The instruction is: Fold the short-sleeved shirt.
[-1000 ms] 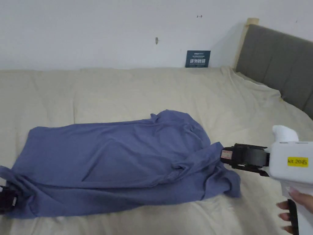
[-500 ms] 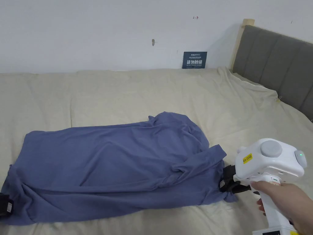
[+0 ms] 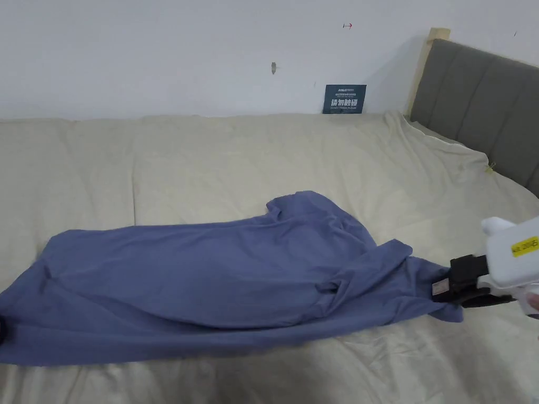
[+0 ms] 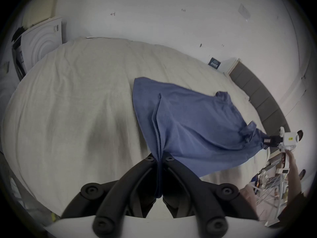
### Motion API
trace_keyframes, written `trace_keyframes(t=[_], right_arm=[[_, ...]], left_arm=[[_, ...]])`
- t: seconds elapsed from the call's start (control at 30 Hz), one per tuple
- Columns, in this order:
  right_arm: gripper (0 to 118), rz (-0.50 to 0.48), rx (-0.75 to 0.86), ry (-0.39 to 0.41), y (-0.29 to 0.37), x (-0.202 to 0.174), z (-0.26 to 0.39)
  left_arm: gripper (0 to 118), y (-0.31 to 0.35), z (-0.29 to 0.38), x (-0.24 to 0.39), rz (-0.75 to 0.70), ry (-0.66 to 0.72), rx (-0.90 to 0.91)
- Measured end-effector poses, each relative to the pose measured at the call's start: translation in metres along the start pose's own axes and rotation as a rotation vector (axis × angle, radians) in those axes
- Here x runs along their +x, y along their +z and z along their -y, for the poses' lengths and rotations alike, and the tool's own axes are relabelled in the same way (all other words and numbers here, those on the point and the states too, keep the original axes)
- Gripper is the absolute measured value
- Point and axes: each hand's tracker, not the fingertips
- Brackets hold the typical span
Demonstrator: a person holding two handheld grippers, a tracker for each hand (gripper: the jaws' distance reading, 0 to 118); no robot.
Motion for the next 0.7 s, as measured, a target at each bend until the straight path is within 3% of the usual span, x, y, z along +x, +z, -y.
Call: trace_keyframes(t=[0.23, 0.5, 0.57, 0.6, 0.63, 0.67, 0.7], right_arm=[[3, -0.036, -0.038, 0.005, 0.043, 0.011, 0.05], [3, 0.009, -0.14, 0.001, -0.018, 0.042, 0.097], [19, 0.015, -0.106, 0.0, -0.019, 0.044, 0.102], [41, 0.049, -0.088, -0.001, -0.014, 0.044, 0.103], [80, 0.078, -0.072, -0.002, -0.012, 0.045, 0.103], [100, 0.119, -0.056, -0.001, -0.009, 0.046, 0.103], [102, 0.141, -0.023, 0.008, 0.0, 0.046, 0.103]], left_arm=[[4, 0.034, 0.064, -0.008, 0.002, 0.034, -0.067], [5, -0.012, 0.123, -0.033, -0.048, 0.057, -0.159], [11, -0.008, 0.123, -0.038, -0.04, 0.101, -0.136], [25, -0.004, 0.122, -0.038, -0.051, 0.103, -0.119], [61, 0.001, 0.121, -0.038, -0.087, 0.084, -0.087], [92, 0.005, 0.119, -0.038, -0.111, 0.066, -0.07], [116, 0.008, 0.116, -0.038, -0.152, 0.042, -0.073]])
